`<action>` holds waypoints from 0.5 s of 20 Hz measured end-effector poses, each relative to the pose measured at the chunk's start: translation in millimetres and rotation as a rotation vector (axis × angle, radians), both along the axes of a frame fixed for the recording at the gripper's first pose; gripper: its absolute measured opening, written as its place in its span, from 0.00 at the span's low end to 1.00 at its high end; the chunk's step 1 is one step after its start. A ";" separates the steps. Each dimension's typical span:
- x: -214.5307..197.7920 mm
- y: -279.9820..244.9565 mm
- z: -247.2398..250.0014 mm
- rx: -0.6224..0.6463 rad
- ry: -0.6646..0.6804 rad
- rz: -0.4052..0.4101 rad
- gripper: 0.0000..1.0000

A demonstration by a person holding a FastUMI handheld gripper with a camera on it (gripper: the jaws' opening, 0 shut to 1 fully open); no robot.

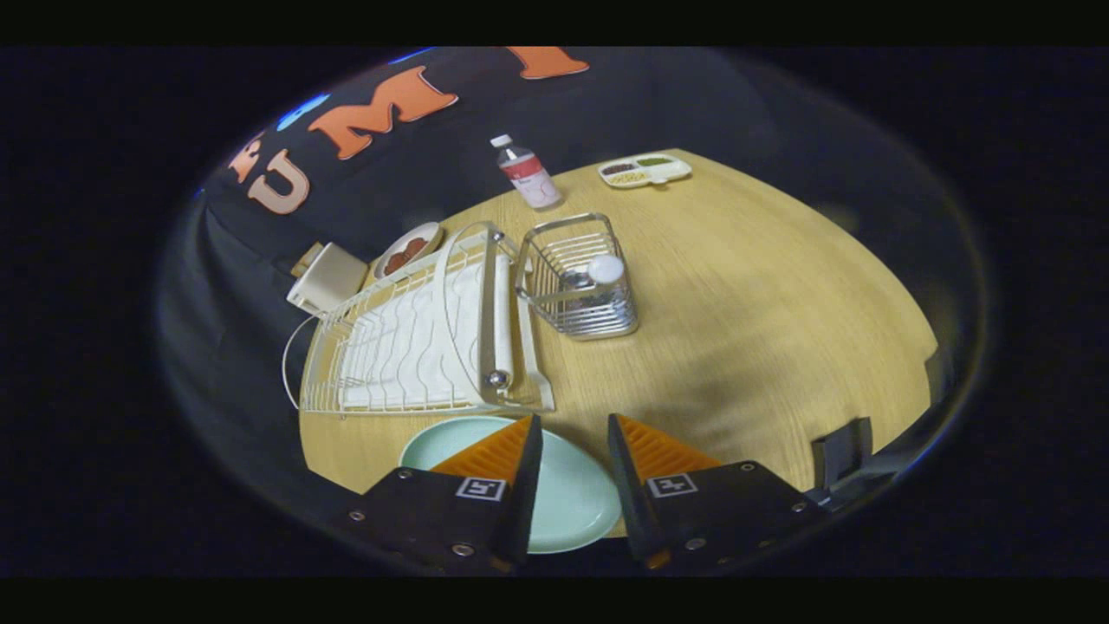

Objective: Take the plate from the dish rack, then take the spoon from the basket and place it into the plate.

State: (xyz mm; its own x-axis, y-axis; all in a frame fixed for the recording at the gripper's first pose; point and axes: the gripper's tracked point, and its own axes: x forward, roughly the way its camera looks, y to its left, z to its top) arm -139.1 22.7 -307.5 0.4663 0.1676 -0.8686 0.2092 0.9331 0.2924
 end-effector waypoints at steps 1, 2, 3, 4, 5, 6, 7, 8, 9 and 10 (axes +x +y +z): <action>8.1 -5.6 5.9 -0.019 -0.042 -0.003 0.46; 16.0 -9.7 11.6 -0.036 -0.083 -0.005 0.47; 21.8 -13.0 15.3 -0.057 -0.120 -0.004 0.48; 27.8 -17.8 18.1 -0.083 -0.151 0.002 0.49; 31.1 -22.0 18.3 -0.111 -0.168 0.013 0.50; 32.6 -26.5 18.1 -0.140 -0.173 0.032 0.50; 35.4 -29.8 18.1 -0.170 -0.186 0.048 0.50; 39.1 -32.6 19.4 -0.198 -0.202 0.067 0.50; 44.1 -33.7 21.2 -0.222 -0.223 0.085 0.50; 50.2 -35.0 24.2 -0.246 -0.249 0.100 0.49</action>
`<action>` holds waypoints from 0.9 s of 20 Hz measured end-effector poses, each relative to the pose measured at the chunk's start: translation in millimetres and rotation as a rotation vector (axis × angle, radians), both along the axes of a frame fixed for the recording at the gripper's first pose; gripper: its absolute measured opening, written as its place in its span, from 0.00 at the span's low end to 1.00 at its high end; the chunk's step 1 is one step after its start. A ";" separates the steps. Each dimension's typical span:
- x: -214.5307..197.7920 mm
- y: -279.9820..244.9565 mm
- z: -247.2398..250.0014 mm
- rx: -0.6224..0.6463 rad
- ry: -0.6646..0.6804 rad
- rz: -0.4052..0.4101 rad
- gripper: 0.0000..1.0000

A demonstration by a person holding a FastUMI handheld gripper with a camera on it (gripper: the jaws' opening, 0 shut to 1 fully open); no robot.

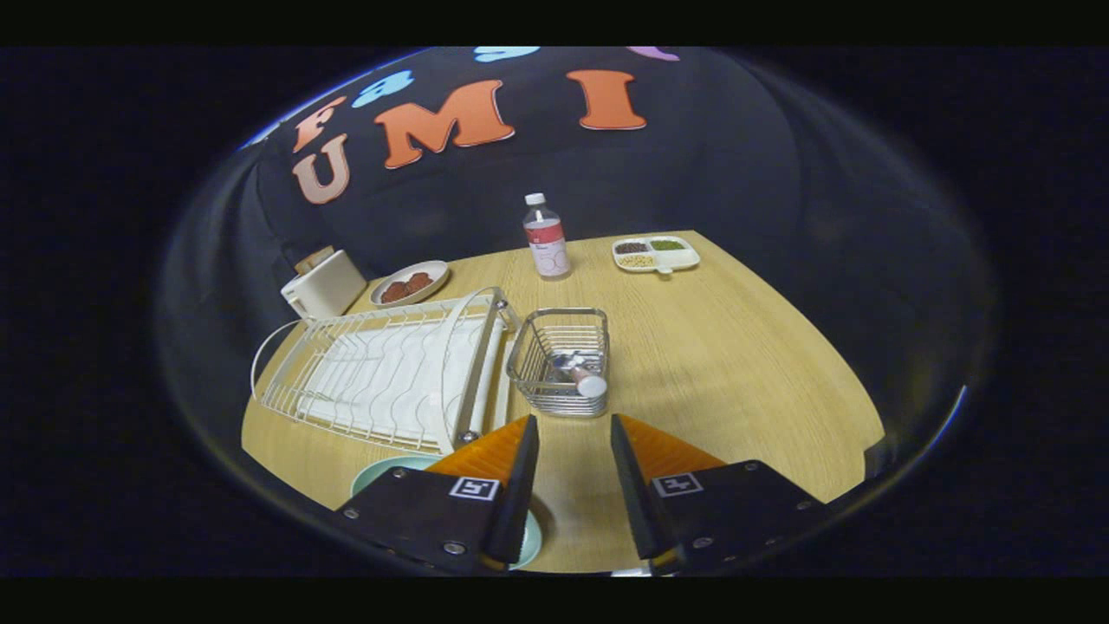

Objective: Take the plate from the dish rack, then take the spoon from the basket and place it into the plate.

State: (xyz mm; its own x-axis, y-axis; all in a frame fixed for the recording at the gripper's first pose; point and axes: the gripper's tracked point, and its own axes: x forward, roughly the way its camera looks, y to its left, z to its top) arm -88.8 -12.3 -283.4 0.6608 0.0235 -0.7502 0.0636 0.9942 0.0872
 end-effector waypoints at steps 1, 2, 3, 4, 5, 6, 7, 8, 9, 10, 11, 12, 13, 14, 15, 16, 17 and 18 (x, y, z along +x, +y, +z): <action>5.0 -0.6 1.4 -0.024 -0.020 0.016 0.48; 9.6 -2.2 2.9 -0.055 -0.041 0.030 0.46; 14.9 -4.5 4.3 -0.090 -0.067 0.045 0.45; 19.9 -4.9 6.5 -0.119 -0.092 0.062 0.44; 24.4 -4.4 7.0 -0.140 -0.112 0.077 0.43; 27.4 -2.6 7.1 -0.147 -0.127 0.090 0.41; 29.0 -1.7 6.1 -0.151 -0.128 0.094 0.40; 31.0 -0.5 5.3 -0.148 -0.129 0.099 0.36; 33.2 -0.1 3.8 -0.147 -0.133 0.101 0.32; 35.5 0.6 4.5 -0.148 -0.138 0.104 0.28; 36.7 2.5 4.1 -0.147 -0.146 0.107 0.24; 37.4 6.1 4.2 -0.136 -0.149 0.115 0.18; 37.5 8.6 4.9 -0.128 -0.148 0.120 0.16; 37.2 9.6 5.5 -0.122 -0.145 0.121 0.15; 37.4 10.3 7.7 -0.110 -0.144 0.120 0.14; 37.3 11.0 10.4 -0.101 -0.143 0.118 0.14; 36.2 11.9 15.0 -0.092 -0.143 0.123 0.13; 36.6 12.6 21.4 -0.086 -0.149 0.128 0.13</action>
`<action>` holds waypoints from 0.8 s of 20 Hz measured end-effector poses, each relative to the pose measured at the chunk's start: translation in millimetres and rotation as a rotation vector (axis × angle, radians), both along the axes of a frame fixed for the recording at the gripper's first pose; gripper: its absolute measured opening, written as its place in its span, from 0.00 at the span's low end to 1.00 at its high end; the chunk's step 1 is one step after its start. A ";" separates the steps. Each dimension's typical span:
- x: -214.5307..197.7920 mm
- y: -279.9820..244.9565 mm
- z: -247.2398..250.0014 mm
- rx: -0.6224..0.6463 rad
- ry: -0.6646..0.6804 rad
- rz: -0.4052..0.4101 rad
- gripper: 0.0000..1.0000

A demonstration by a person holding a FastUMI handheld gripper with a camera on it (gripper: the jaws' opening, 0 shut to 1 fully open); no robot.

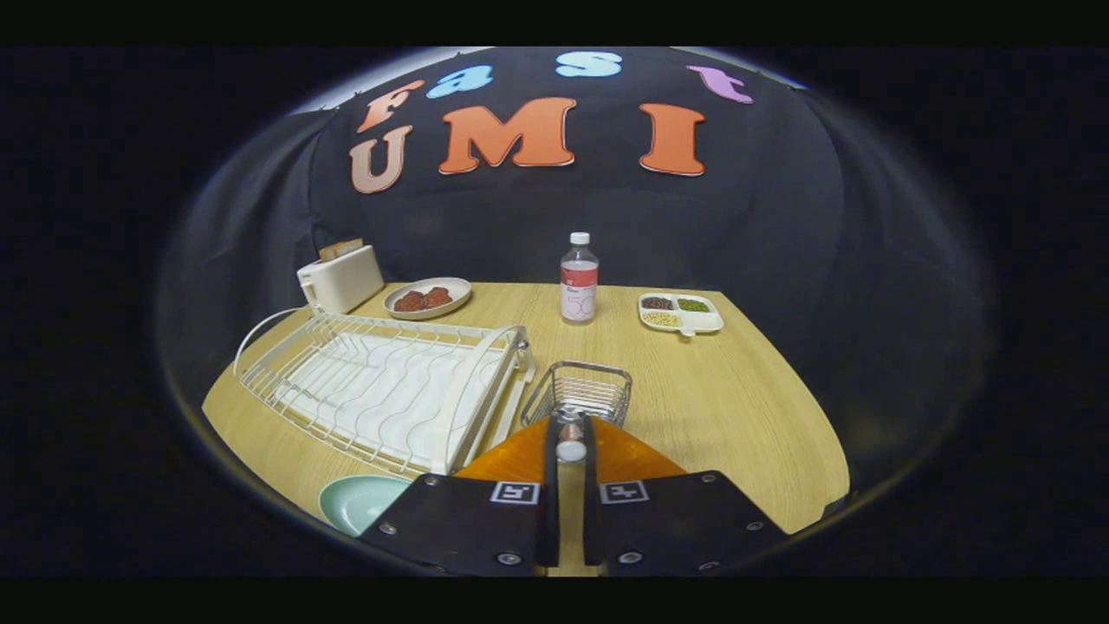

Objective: Take the plate from the dish rack, then take the spoon from the basket and place it into the plate.

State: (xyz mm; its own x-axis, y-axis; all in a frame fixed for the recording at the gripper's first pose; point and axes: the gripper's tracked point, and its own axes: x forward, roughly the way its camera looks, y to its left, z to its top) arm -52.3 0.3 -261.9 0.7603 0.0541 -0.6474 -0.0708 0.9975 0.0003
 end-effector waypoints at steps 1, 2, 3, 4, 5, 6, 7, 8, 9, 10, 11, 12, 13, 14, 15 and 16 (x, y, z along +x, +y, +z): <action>-0.2 0.6 6.3 0.002 -0.006 0.004 0.12; -0.3 -0.2 12.6 0.000 -0.014 0.005 0.12; -1.6 -0.1 18.8 0.000 -0.018 0.007 0.11; -2.9 -0.2 26.0 0.004 -0.022 0.010 0.11; -4.0 0.0 32.4 0.009 -0.026 0.008 0.11; -5.6 0.4 39.6 0.015 -0.031 0.009 0.11; -7.2 -0.3 45.7 0.018 -0.036 0.009 0.11; -9.2 0.6 53.4 0.027 -0.043 0.010 0.11; -11.9 -1.4 61.4 0.036 -0.050 0.008 0.11; -15.2 -1.2 66.0 0.042 -0.052 0.008 0.11; -19.3 -0.6 71.6 0.049 -0.054 0.008 0.11; -22.8 1.5 77.5 0.060 -0.056 0.013 0.11; -27.0 5.3 83.8 0.074 -0.061 0.018 0.11; -32.3 8.5 90.0 0.087 -0.063 0.027 0.11; -35.1 10.7 94.5 0.092 -0.068 0.035 0.11; -39.9 13.0 100.0 0.092 -0.071 0.048 0.11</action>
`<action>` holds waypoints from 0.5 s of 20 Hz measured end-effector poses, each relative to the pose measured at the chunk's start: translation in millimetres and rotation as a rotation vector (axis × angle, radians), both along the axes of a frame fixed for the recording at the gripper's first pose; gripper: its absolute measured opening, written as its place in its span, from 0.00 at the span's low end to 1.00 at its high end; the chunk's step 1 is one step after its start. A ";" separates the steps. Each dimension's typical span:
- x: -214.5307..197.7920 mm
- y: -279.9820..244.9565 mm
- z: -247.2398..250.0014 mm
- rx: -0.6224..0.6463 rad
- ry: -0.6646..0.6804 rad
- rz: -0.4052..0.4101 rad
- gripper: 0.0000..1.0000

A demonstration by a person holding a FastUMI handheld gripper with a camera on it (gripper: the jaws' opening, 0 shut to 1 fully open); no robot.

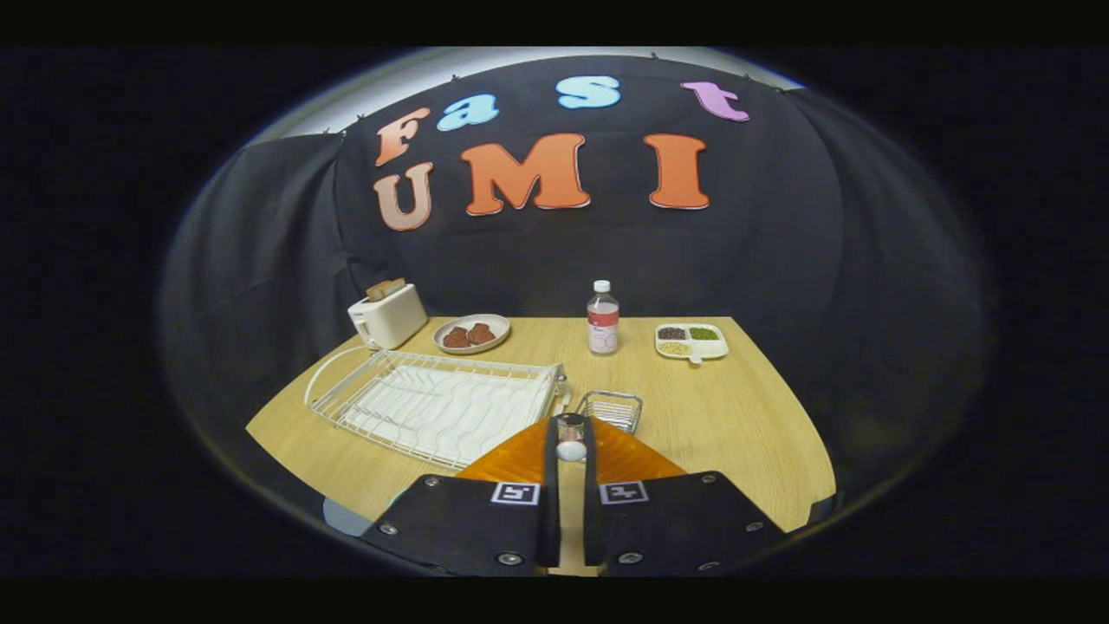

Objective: Take the plate from the dish rack, then take the spoon from the basket and place it into the plate.

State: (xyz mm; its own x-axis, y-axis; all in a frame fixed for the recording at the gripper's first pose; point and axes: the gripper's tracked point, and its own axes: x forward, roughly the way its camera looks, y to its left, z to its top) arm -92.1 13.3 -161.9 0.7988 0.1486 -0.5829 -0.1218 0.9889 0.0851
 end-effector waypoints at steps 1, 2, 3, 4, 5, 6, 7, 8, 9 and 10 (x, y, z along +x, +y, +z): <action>-4.7 3.4 4.0 -0.004 -0.004 0.016 0.11; -10.1 7.3 8.8 -0.002 -0.012 0.032 0.11; -15.5 14.4 14.3 0.007 -0.020 0.053 0.11; -23.6 21.3 16.6 0.011 -0.016 0.073 0.11; -31.0 27.4 17.6 0.011 -0.015 0.094 0.11; -36.1 32.4 20.4 0.007 -0.016 0.114 0.11; -42.0 37.5 22.1 0.006 -0.016 0.134 0.11; -48.2 44.0 23.3 0.008 -0.014 0.153 0.11; -54.0 51.0 21.1 0.011 -0.008 0.169 0.11; -59.1 56.6 20.5 0.014 0.000 0.188 0.11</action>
